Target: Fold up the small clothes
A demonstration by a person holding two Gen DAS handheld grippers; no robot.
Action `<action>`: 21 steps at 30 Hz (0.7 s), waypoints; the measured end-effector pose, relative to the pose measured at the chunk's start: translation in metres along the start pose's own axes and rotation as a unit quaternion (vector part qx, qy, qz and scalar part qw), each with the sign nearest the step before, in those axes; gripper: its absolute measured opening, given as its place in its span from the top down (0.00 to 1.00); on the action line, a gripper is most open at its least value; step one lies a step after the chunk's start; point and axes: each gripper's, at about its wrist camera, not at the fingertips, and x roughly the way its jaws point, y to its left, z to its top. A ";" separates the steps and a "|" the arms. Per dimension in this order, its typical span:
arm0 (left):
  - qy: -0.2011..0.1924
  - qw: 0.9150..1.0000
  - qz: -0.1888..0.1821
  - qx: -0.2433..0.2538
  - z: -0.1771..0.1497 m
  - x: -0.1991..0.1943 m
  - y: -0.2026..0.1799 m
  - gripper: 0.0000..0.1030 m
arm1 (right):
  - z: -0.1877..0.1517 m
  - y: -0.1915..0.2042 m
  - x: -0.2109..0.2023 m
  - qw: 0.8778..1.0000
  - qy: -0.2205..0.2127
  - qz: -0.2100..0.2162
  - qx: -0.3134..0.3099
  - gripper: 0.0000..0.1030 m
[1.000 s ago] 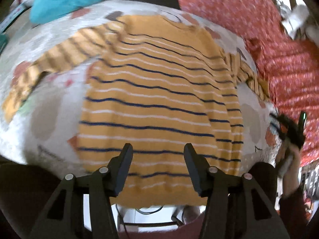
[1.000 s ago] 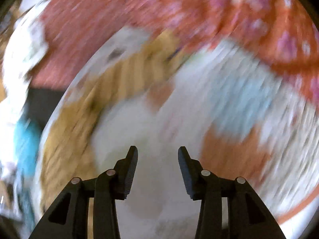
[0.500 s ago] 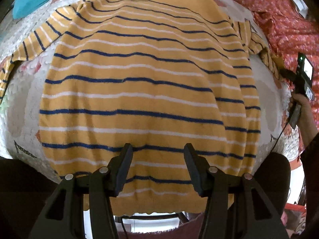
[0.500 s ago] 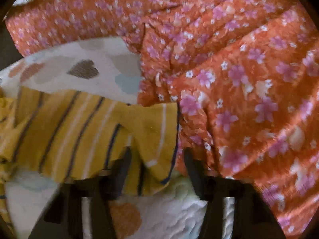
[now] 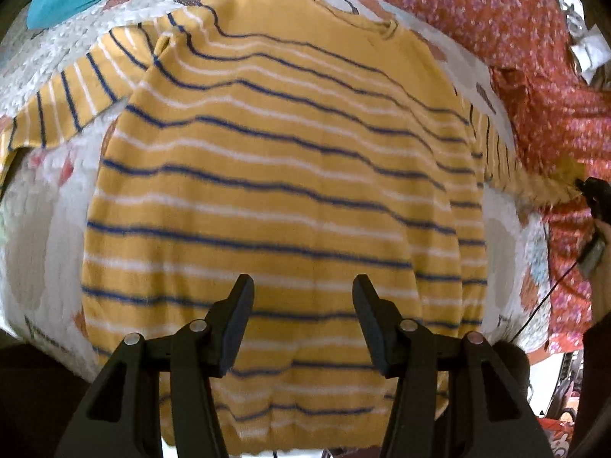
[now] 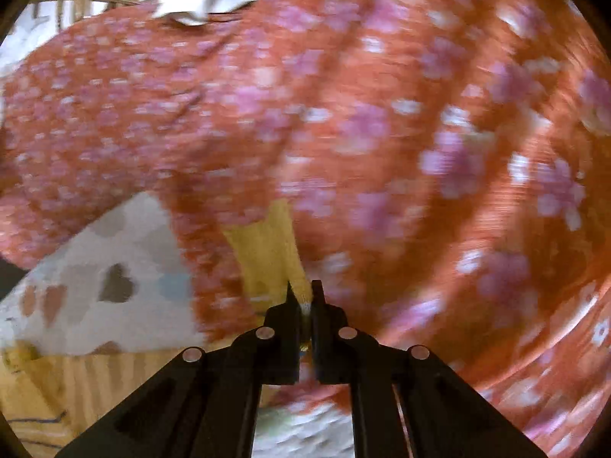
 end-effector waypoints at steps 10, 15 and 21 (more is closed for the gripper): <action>-0.059 0.998 0.023 0.012 0.071 0.019 0.019 0.49 | -0.067 0.188 -0.041 0.953 0.088 0.282 -0.062 0.96; -0.072 0.997 0.021 0.004 0.104 0.017 0.027 0.49 | -0.122 0.280 -0.069 0.917 0.125 0.359 -0.119 0.96; -0.085 0.995 -0.040 -0.042 0.145 0.009 0.064 0.49 | -0.166 0.341 -0.088 0.883 0.165 0.418 -0.133 0.96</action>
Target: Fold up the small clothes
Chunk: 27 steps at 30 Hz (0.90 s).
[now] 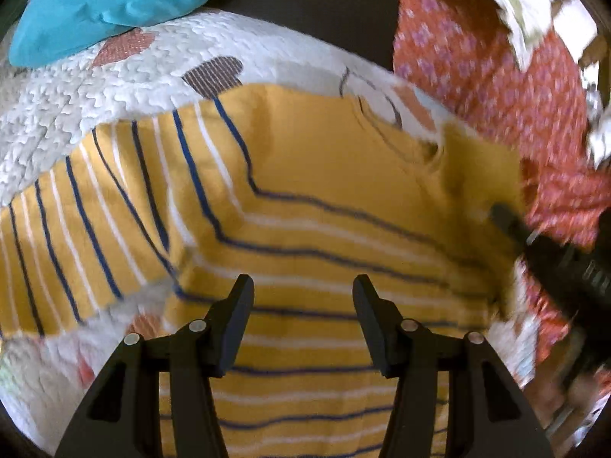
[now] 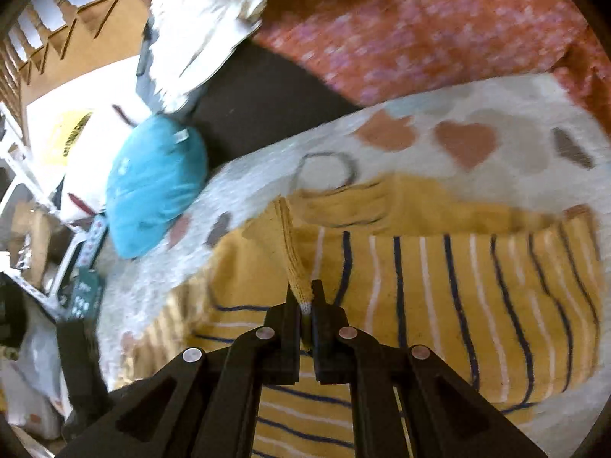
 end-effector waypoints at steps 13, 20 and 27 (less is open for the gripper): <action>0.012 0.997 -0.058 -0.042 0.019 0.022 0.024 0.42 | -0.041 0.020 0.059 0.994 0.092 0.062 0.004 0.66; 0.021 0.999 -0.025 0.007 0.027 0.054 -0.012 0.39 | -0.029 -0.032 -0.020 0.999 0.032 -0.001 0.003 0.60; 0.026 0.999 -0.022 -0.001 0.035 0.047 -0.009 0.90 | -0.024 -0.105 -0.078 0.990 -0.027 -0.126 0.050 0.53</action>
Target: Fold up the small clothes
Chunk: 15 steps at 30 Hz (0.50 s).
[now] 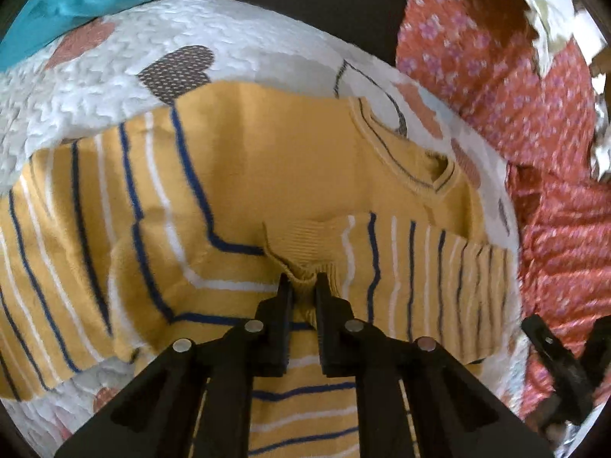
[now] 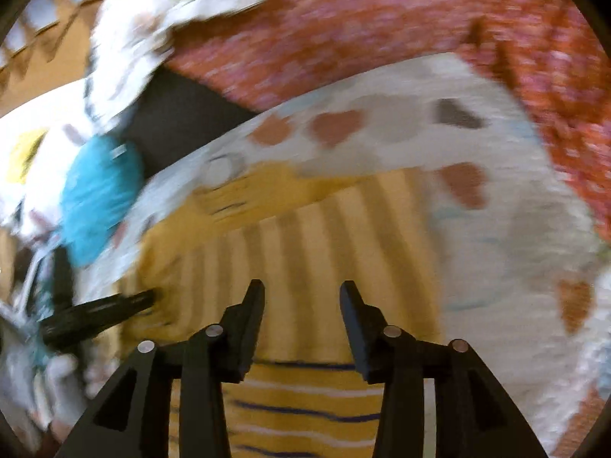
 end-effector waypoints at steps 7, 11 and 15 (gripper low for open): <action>-0.042 0.998 0.048 -0.020 0.007 -0.028 0.022 0.92 | 0.017 -0.027 0.027 0.998 -0.009 -0.066 0.018 0.35; -0.038 0.996 0.066 -0.042 0.011 -0.025 0.039 0.92 | 0.017 -0.008 0.056 0.997 0.030 -0.065 -0.034 0.90; -0.029 0.995 0.089 -0.030 0.006 -0.013 0.040 0.91 | 0.015 -0.003 0.066 0.996 0.046 -0.074 -0.034 0.95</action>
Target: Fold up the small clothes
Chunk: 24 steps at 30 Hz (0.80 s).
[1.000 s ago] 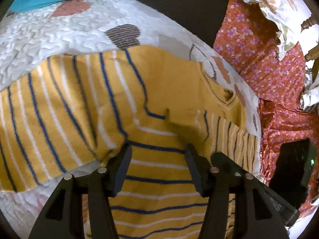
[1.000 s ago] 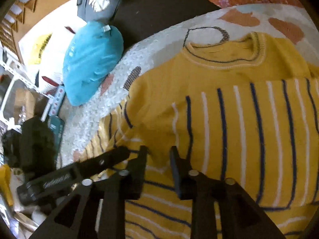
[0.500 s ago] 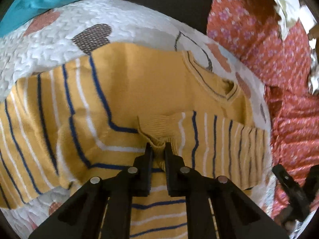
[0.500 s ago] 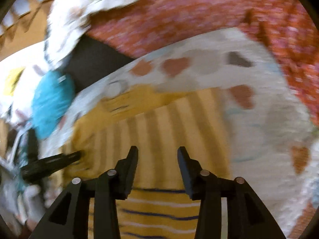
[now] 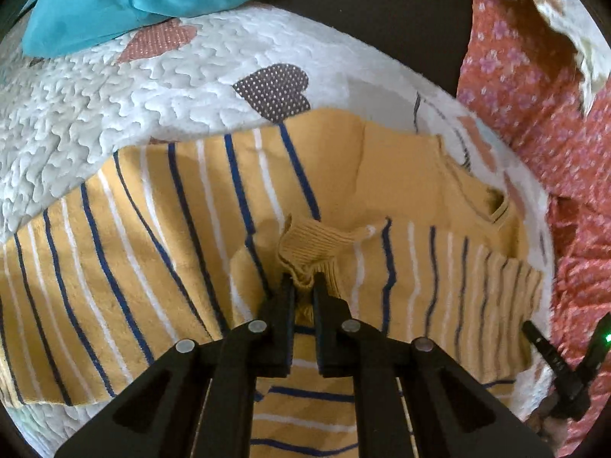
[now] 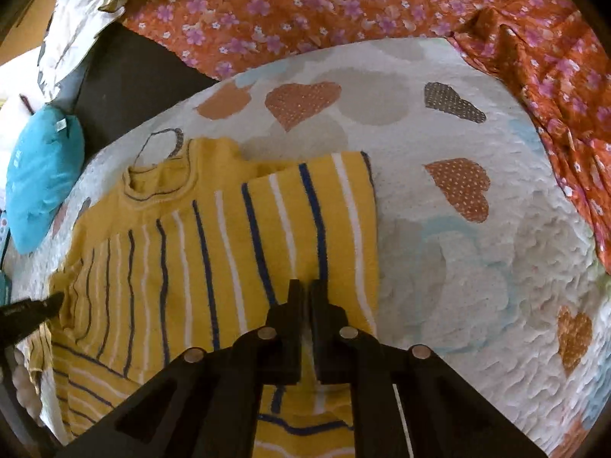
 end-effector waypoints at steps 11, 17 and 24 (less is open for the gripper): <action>-0.077 0.989 0.123 -0.010 -0.001 -0.055 0.048 0.71 | -0.009 0.002 -0.038 0.997 -0.057 -0.054 -0.008 0.85; -0.049 0.989 0.100 -0.094 -0.006 -0.060 0.101 0.67 | -0.019 0.092 -0.041 0.996 -0.028 0.052 -0.069 0.85; -0.051 0.985 0.084 -0.142 -0.009 -0.081 0.144 0.64 | -0.051 0.235 0.014 0.981 0.038 0.126 -0.144 0.85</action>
